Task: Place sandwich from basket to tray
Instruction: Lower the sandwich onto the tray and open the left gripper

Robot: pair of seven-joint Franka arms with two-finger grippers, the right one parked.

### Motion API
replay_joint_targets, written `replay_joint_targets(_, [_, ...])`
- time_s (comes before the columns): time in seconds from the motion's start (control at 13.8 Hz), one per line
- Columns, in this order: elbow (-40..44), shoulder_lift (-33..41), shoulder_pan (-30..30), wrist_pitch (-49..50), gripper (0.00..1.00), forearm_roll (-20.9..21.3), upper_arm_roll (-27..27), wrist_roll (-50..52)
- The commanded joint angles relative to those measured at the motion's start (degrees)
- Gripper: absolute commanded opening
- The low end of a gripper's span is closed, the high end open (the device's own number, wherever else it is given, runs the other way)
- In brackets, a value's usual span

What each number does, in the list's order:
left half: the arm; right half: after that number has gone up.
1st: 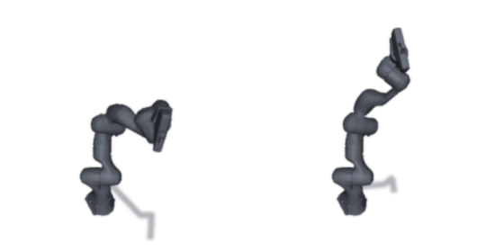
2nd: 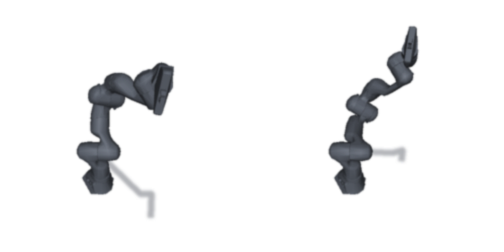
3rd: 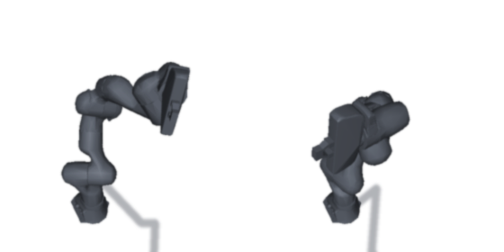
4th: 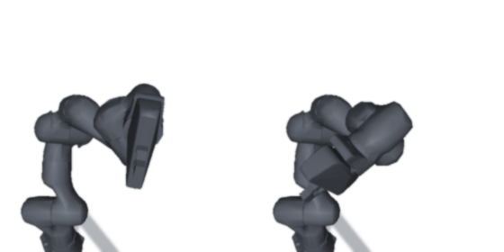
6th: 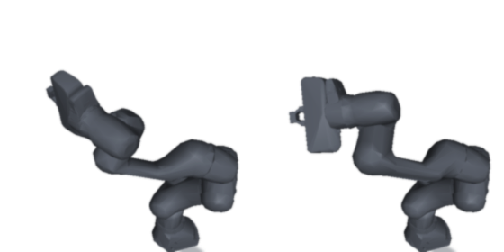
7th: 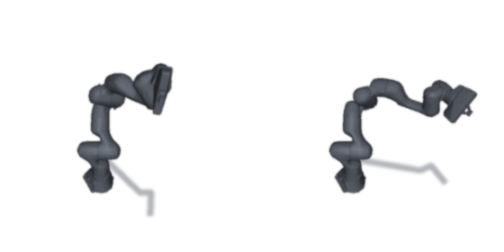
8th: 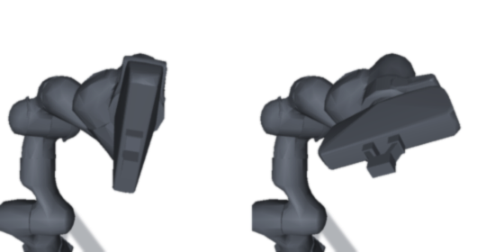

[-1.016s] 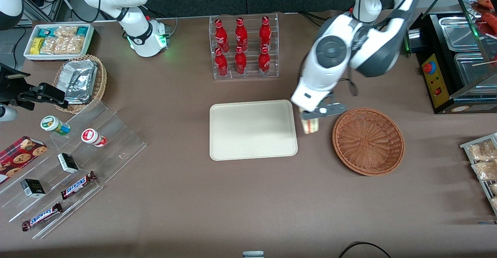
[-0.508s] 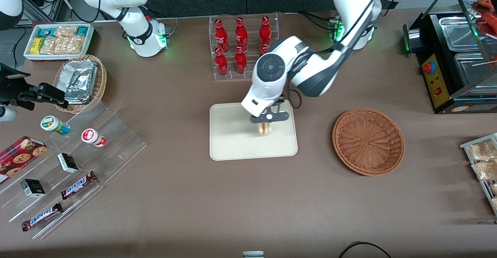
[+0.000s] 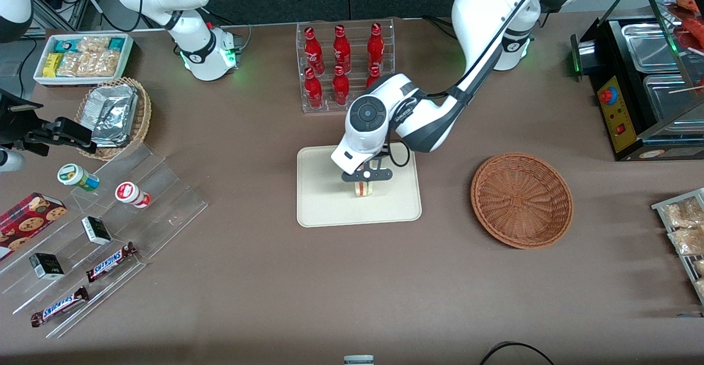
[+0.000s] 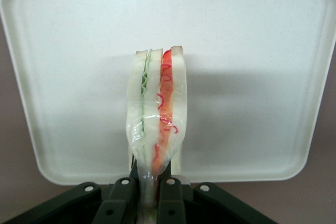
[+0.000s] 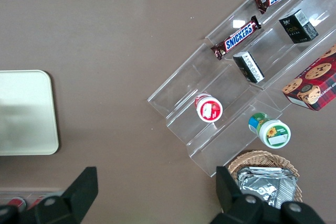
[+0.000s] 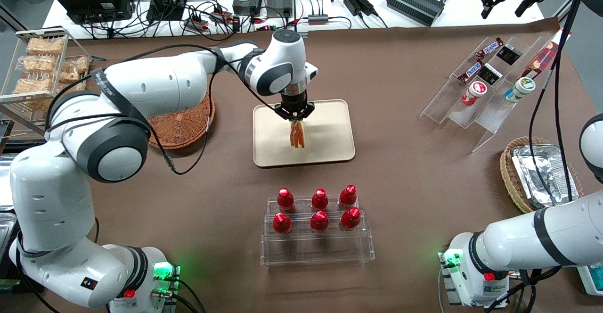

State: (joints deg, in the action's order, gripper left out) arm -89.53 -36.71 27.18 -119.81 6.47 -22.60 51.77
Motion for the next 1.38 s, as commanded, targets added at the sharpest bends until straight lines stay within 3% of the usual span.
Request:
replay_joint_targets(0.0, [1.73,-2.39,1.47,-2.26,0.0,1.53,0.54,1.49])
replay_joint_targets(0.36, [1.46,-3.45,1.38,-2.71,0.0,1.62,0.63,1.4])
replay_joint_targets(0.44, [1.46,-3.71,1.38,-2.71,0.06,1.62,0.54,1.4])
replay_joint_targets(0.58, [1.46,-3.89,1.38,-2.71,0.09,1.62,0.63,1.4])
replay_joint_targets(0.65, [1.55,-3.98,1.38,-2.71,0.23,1.62,0.63,1.4])
replay_joint_targets(0.87, [1.55,-4.51,1.38,-2.71,0.83,1.7,0.63,1.23])
replay_joint_targets(0.94, [1.55,-4.42,1.38,-2.53,0.93,1.7,0.63,1.05])
replay_joint_targets(1.02, [1.55,-4.07,1.3,-2.1,0.99,1.79,0.63,1.05])
replay_joint_targets(1.31, [2.17,1.8,-0.45,5.1,0.99,0.74,0.63,1.57])
